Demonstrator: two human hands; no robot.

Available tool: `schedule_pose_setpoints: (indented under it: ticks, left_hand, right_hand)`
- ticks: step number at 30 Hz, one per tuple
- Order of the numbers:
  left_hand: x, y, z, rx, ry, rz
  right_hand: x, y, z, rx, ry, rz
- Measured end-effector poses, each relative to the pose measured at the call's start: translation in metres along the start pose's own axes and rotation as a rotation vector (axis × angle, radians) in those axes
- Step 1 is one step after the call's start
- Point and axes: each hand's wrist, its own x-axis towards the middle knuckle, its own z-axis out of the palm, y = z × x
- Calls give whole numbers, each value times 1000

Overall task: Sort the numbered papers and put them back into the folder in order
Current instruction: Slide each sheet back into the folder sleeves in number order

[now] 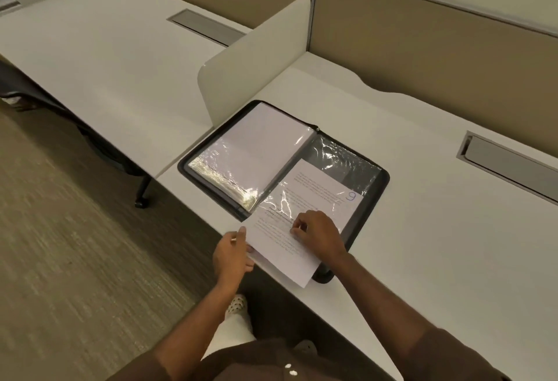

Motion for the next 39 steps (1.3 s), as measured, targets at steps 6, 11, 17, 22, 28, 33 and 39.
schedule_pose_setpoints:
  ticks: [6, 11, 17, 22, 28, 33, 39]
  left_hand:
    - [49, 7, -6, 618, -26, 862]
    - [111, 23, 31, 1037, -485, 1421]
    - [150, 35, 56, 997, -782, 1697]
    - [150, 38, 60, 783, -798, 1723]
    - [147, 39, 59, 677, -828, 1699]
    - [158, 61, 59, 811, -782, 1578]
    - [212, 93, 67, 1126, -551, 1373]
  right_hand:
    - [-13, -2, 10, -59, 107, 3]
    - [-23, 1, 29, -113, 208, 53]
    - [-46, -20, 62, -245, 176, -174]
    - [-73, -29, 104, -387, 228, -30]
    - [-48, -53, 118, -284, 225, 310]
    - [-10, -49, 111, -290, 298, 383]
    - [15, -28, 101, -422, 285, 458]
